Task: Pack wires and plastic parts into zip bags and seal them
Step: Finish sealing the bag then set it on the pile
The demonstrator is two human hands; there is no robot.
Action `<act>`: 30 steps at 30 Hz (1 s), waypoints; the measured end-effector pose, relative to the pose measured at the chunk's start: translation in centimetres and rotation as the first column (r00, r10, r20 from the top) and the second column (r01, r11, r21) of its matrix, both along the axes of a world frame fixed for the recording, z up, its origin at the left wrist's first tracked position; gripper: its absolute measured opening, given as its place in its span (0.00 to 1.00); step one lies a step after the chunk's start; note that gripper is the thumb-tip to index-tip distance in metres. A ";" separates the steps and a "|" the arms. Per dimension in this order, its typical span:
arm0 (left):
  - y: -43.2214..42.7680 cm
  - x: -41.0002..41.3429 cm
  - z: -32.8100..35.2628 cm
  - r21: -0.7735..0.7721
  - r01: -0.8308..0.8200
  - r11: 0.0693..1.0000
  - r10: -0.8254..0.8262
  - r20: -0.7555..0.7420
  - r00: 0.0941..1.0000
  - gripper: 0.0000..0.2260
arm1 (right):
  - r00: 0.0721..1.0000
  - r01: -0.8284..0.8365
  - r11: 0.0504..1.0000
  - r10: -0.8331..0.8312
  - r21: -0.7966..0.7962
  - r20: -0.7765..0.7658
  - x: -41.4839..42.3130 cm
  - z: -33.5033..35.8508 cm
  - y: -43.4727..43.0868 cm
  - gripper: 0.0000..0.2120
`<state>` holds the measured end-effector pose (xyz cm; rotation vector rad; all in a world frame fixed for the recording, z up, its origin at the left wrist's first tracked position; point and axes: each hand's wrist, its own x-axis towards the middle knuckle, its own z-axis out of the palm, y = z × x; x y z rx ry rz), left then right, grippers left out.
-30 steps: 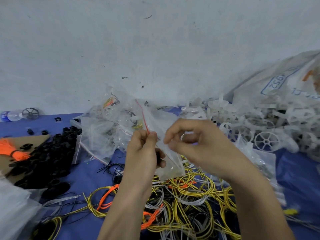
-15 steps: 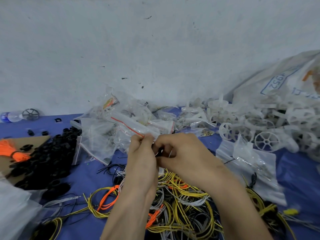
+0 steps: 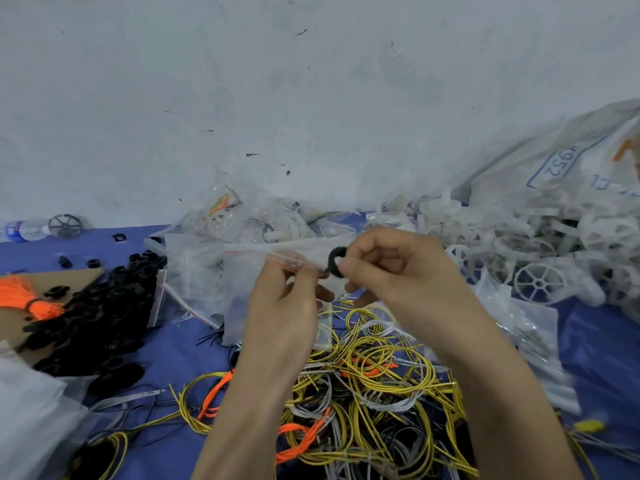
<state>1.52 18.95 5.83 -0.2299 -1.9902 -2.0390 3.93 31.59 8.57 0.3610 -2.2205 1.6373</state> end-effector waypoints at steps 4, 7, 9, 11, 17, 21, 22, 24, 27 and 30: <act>-0.5 0.8 0.4 -0.196 0.003 0.981 -0.020 -0.081 0.997 0.06 | 0.998 0.036 0.999 -0.037 -0.015 -0.044 0.0 0.1 0.0 0.06; -0.3 1.5 0.7 -0.270 0.016 0.963 -0.052 -0.130 0.990 0.06 | 0.986 0.090 0.993 -0.079 0.071 -0.144 0.0 0.2 -0.7 0.08; -0.2 1.8 0.9 -0.280 0.010 0.960 -0.050 -0.135 0.990 0.07 | 0.982 0.098 0.986 -0.073 0.139 -0.177 0.2 0.2 -0.8 0.08; -0.4 1.6 1.0 -0.275 0.005 0.962 -0.040 -0.122 0.992 0.10 | 0.988 0.070 0.982 -0.044 0.175 -0.150 0.3 0.2 -0.5 0.08; -0.7 1.5 1.1 -0.248 -0.007 0.969 -0.031 -0.149 0.988 0.12 | 0.998 0.055 0.825 -0.060 0.563 -0.010 0.0 -0.6 0.0 0.11; -2.0 1.2 1.3 -0.230 -0.188 0.955 0.145 -0.191 0.971 0.11 | 0.997 0.074 0.906 -0.058 0.417 -0.050 0.2 -0.3 -0.1 0.09; -2.4 1.1 1.4 -0.231 -0.226 0.946 0.182 -0.196 0.963 0.11 | 0.995 0.080 0.928 -0.053 0.364 -0.081 0.2 -0.1 -0.1 0.07; -3.1 1.0 1.4 -0.229 -0.285 0.931 0.245 -0.188 0.951 0.13 | 0.990 0.048 0.982 -0.023 0.181 -0.139 0.4 0.2 -0.3 0.06; -4.8 0.5 1.3 -0.162 -0.395 0.904 0.373 -0.151 0.916 0.14 | 0.963 0.010 0.985 -0.056 -0.170 -0.265 0.6 0.8 -0.2 0.08; -7.4 -0.3 1.5 -0.053 -0.519 0.853 0.509 -0.130 0.851 0.13 | 0.966 0.120 0.942 -0.184 -0.313 -0.183 -0.6 -0.2 0.8 0.10</act>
